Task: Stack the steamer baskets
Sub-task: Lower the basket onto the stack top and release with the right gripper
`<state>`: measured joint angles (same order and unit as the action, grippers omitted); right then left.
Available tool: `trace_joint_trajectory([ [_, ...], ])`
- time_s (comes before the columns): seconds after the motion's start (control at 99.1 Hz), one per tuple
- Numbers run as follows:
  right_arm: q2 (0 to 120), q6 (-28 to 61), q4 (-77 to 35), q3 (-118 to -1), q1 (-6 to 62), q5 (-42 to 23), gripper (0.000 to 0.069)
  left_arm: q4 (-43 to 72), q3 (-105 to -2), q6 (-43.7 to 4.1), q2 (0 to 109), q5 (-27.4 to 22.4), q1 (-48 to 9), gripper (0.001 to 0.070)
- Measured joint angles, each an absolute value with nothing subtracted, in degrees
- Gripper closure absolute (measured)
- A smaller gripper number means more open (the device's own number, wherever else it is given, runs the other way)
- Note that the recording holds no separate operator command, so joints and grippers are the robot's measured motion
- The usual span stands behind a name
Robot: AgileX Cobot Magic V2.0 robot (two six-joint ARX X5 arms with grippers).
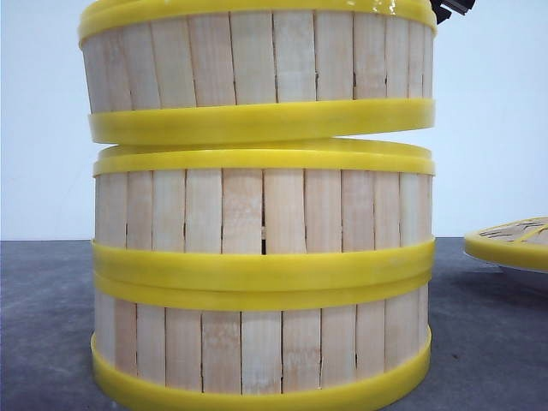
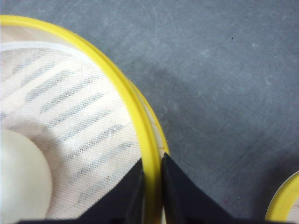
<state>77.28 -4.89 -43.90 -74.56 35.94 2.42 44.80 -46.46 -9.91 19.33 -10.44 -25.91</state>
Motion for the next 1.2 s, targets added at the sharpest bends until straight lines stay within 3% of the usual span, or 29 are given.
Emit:
trace_joint_trajectory([
  [0.999, 82.17, -4.84, -46.57, -74.59, 34.37, 2.74, 0.0659, 44.80, -46.44, -9.89, 19.33, -10.44, -25.91, 0.0363],
  [1.069, 82.17, -4.86, -46.39, -74.59, 34.37, 2.74, 0.0611, 44.80, -46.44, -9.89, 19.33, -10.44, -25.91, 0.0363],
  [1.2, 82.17, -4.95, -45.71, -74.59, 34.37, 2.74, 0.0416, 44.80, -46.44, -9.89, 19.33, -10.44, -25.91, 0.0363],
])
